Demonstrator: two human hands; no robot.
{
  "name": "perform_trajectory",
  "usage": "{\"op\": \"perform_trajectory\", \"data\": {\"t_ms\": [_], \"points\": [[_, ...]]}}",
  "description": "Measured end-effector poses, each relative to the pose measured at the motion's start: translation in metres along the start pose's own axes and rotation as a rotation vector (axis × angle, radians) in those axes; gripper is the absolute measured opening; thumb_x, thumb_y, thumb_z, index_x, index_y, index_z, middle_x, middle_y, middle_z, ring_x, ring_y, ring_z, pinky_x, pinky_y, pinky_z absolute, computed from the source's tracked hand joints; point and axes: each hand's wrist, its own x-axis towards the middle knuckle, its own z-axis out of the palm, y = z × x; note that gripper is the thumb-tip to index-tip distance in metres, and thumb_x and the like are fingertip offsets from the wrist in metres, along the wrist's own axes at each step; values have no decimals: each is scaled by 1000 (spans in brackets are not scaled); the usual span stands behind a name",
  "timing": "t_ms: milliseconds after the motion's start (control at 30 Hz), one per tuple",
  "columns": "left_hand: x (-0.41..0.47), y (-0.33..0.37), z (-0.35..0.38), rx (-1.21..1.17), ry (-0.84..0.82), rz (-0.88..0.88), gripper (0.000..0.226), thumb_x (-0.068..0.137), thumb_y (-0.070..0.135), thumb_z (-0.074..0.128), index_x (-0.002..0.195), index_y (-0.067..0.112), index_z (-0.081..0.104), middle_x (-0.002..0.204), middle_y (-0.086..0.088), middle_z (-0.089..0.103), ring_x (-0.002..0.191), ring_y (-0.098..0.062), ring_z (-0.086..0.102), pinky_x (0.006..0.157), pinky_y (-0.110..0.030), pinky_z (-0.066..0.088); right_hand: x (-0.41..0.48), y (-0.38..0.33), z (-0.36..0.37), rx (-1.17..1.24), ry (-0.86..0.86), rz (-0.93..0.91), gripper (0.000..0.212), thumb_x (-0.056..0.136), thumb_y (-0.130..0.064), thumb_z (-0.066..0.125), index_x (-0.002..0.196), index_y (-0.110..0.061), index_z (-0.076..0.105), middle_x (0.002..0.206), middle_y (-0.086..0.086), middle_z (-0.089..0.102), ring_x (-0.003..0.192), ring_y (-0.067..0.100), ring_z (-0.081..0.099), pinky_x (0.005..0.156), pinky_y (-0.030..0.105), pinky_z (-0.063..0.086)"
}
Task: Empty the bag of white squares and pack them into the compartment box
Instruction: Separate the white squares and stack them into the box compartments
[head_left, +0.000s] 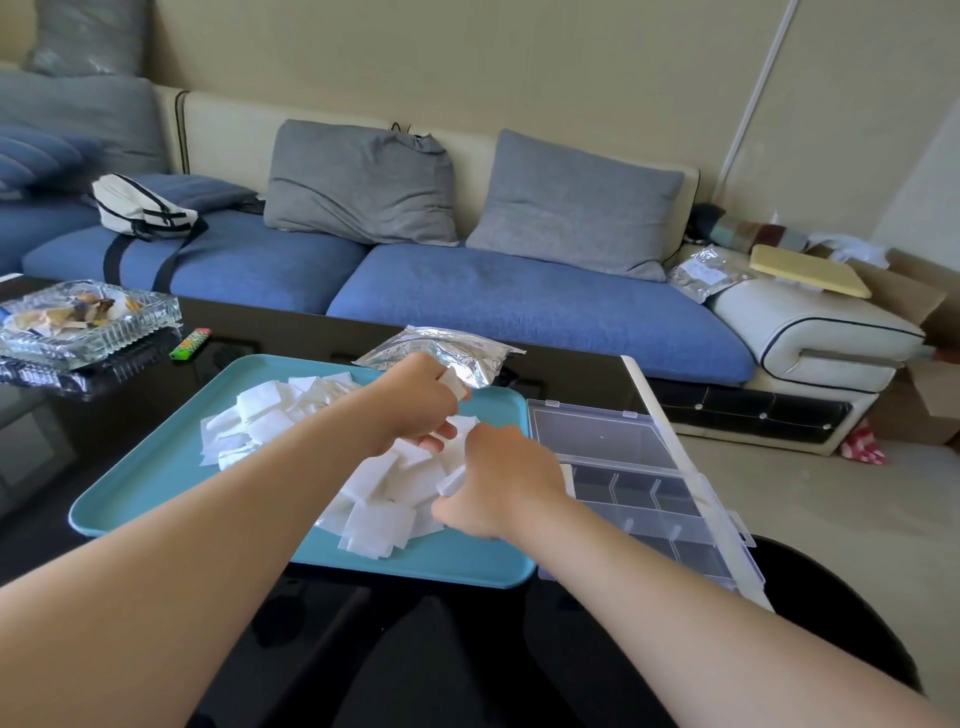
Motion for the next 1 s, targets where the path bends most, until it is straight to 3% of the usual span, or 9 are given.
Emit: {"op": "perform_trajectory", "data": {"t_ms": [100,167,233,333,467,633,733,867,1000], "points": [[2,-1,-1,-17,20,-22,25,104,7,45,116,9,67,107,-13,67,73,-20,73,55,-27,59,7,11,-9,125,-24,74,34,74,-39,74,94,-15,63,98,2,61,99,31,64,70,36,54],[1,1,0,-29,4,-36,25,105,9,43,118,8,65,102,-12,70,76,-23,73,62,-32,64,9,21,-16,270,47,97,48,72,-40,81,110,-11,73,108,6,70,100,28,69,74,40,61],[-3,5,1,-59,-54,-67,25,106,9,41,119,6,63,98,-12,71,82,-29,74,76,-41,65,10,30,-22,420,158,67,59,72,-43,85,123,-17,71,116,2,67,101,21,66,71,31,57],[-10,11,3,-318,-117,-141,28,99,7,36,119,1,54,95,-19,66,74,-33,69,76,-46,62,9,36,-26,532,336,-57,63,70,-46,88,126,-27,69,112,-9,68,100,10,65,73,20,51],[-19,18,9,-547,-230,-166,33,89,2,30,109,1,56,86,-15,64,68,-28,67,77,-47,61,4,36,-26,433,450,-219,66,67,-56,77,127,-30,67,111,-12,67,100,9,63,85,33,57],[-26,29,18,-539,-317,-130,28,85,-4,27,82,2,54,59,-6,61,50,-18,63,70,-37,51,3,39,-22,285,506,-196,52,74,-62,76,114,-29,70,97,-5,63,90,19,62,78,41,56],[-24,27,24,-489,-337,-108,23,91,-2,36,88,7,57,62,-4,63,52,-16,63,70,-35,53,3,45,-22,277,507,-233,36,79,-55,74,102,-27,70,90,-6,66,89,20,59,79,43,54],[-21,23,25,-390,-371,-107,16,94,1,49,99,7,63,82,-10,69,66,-19,69,66,-35,57,1,49,-24,268,438,-330,24,83,-46,74,91,-27,61,79,-9,63,80,21,55,77,46,52],[-17,20,27,-411,-326,-94,21,95,-3,45,101,4,64,87,-13,64,67,-21,61,65,-33,54,-4,52,-30,454,379,-351,35,82,-33,78,110,-17,65,91,0,71,88,24,62,82,45,53]]}}
